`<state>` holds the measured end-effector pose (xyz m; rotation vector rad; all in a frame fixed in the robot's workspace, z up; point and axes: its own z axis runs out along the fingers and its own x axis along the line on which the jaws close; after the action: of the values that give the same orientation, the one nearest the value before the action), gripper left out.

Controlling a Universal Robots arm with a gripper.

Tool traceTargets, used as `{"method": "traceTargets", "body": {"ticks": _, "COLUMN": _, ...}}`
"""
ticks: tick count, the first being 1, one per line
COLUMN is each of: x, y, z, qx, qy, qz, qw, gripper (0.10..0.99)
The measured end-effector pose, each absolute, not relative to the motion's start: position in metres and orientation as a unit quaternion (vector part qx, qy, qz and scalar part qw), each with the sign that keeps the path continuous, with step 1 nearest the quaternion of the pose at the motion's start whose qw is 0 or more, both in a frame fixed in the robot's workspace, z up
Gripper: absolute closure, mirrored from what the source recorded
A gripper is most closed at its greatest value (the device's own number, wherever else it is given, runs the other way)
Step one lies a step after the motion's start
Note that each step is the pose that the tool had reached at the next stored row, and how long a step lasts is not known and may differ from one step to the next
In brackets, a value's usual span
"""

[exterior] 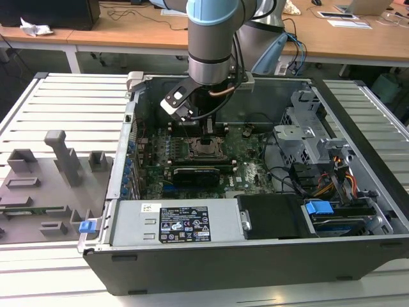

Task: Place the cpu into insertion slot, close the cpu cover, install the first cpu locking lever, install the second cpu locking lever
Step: 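Install the first cpu locking lever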

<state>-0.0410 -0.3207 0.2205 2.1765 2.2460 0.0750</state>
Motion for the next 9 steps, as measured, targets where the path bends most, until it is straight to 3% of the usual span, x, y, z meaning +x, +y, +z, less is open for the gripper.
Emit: {"method": "traceTargets", "body": {"ticks": 9, "x": -0.0410, "y": -0.3207, "z": 0.2222, "qx": 0.696, "qy": 0.718, "qz": 0.024, "qw": 0.007, "gripper": 0.976}}
